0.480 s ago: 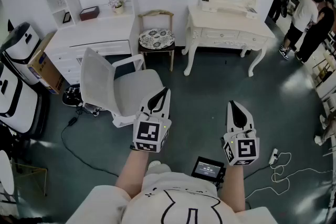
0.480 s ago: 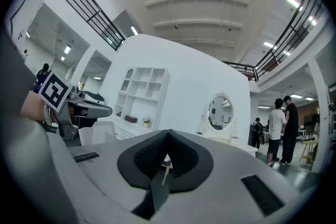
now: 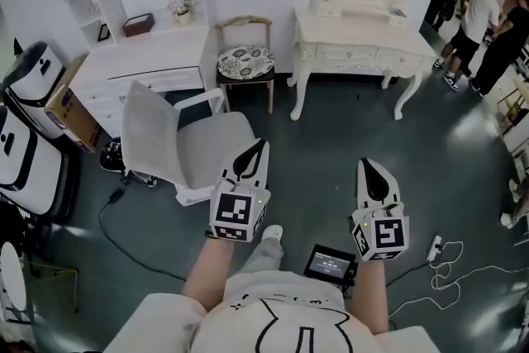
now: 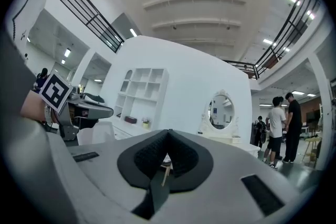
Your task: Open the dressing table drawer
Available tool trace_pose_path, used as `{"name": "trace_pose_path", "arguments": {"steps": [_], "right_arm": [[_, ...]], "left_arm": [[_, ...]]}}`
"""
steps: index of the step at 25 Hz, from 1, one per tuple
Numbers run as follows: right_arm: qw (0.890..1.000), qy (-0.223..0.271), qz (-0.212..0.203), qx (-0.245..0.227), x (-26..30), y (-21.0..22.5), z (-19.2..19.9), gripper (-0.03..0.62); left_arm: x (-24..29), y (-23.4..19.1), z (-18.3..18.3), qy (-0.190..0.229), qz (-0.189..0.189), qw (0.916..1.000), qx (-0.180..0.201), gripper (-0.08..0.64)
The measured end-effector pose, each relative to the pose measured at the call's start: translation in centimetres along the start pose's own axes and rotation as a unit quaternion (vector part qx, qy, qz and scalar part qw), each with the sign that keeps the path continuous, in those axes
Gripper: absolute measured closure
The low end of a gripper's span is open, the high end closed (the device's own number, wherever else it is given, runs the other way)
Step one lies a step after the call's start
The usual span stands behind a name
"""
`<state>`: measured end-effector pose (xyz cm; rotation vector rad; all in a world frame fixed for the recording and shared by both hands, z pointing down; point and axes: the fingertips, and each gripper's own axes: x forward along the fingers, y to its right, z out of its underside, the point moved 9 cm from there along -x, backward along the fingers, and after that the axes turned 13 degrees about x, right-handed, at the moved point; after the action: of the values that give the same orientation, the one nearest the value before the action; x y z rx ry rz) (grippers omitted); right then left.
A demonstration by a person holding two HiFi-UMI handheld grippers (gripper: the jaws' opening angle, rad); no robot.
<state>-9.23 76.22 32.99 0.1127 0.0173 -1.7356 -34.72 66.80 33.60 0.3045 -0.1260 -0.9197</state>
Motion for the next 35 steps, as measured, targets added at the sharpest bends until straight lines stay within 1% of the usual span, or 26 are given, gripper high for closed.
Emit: {"name": "trace_pose_path", "arguments": {"steps": [4,8,14,21,25,30,33,35], "right_arm": [[1.000,-0.003,0.015,0.002,2.8,1.5,0.5,0.583],[1.000,-0.011,0.010,-0.004,7.0,2.4,0.7,0.582],[1.000,-0.009,0.015,0.006,13.7,3.7,1.0,0.581],[0.999,-0.013,0.036,-0.005,19.9,5.0,1.5,0.581],[0.999,-0.010,0.039,-0.005,22.1,5.5,1.6,0.581],[1.000,-0.020,0.009,-0.012,23.7,5.8,2.0,0.581],[0.999,-0.027,0.014,-0.025,24.4,6.1,2.2,0.581],[0.999,-0.027,0.018,-0.023,24.9,6.6,2.3,0.581]], "left_arm": [[3.3,-1.0,1.0,0.000,0.007,1.0000,-0.002,0.529],[7.3,-2.9,1.7,0.009,0.013,0.9998,-0.011,0.529],[13.5,-6.3,2.9,0.016,0.023,0.9994,-0.022,0.529],[19.5,-9.4,4.2,0.022,0.046,0.9984,-0.024,0.529],[21.8,-10.3,4.7,0.028,0.056,0.9978,-0.023,0.529],[23.8,-10.5,5.7,0.006,0.063,0.9978,-0.020,0.531],[24.7,-10.7,5.9,0.007,0.064,0.9976,-0.025,0.531],[25.4,-10.7,5.9,0.005,0.065,0.9975,-0.025,0.531]]}}
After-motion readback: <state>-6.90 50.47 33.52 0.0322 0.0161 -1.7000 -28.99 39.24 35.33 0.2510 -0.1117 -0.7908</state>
